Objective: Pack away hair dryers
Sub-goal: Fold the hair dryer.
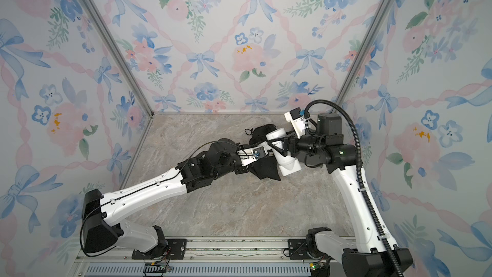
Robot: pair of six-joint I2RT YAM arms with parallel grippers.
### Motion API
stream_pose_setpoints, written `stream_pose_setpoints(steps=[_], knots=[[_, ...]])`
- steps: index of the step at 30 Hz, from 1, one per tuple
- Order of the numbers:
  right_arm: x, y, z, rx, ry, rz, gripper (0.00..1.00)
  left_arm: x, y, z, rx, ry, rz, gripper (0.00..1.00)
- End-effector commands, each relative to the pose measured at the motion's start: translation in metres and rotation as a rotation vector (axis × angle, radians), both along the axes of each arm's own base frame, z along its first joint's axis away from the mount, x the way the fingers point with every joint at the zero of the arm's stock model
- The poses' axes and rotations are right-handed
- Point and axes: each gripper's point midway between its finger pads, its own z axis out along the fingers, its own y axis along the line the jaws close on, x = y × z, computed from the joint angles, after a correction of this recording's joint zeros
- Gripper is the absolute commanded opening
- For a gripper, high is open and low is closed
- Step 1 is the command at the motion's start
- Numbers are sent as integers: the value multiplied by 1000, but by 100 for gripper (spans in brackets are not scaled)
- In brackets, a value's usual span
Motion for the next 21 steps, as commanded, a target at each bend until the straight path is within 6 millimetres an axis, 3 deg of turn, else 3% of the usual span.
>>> stream_pose_setpoints(steps=[1,14,21], knots=[[-15,18,-12,23,118,76,45,9,-16,70,-217,-112,-18,25],[12,33,19,191,40,-20,26,32,0,99,-452,26,77,23],[24,43,47,344,-47,-118,27,31,-7,112,-582,123,70,23]])
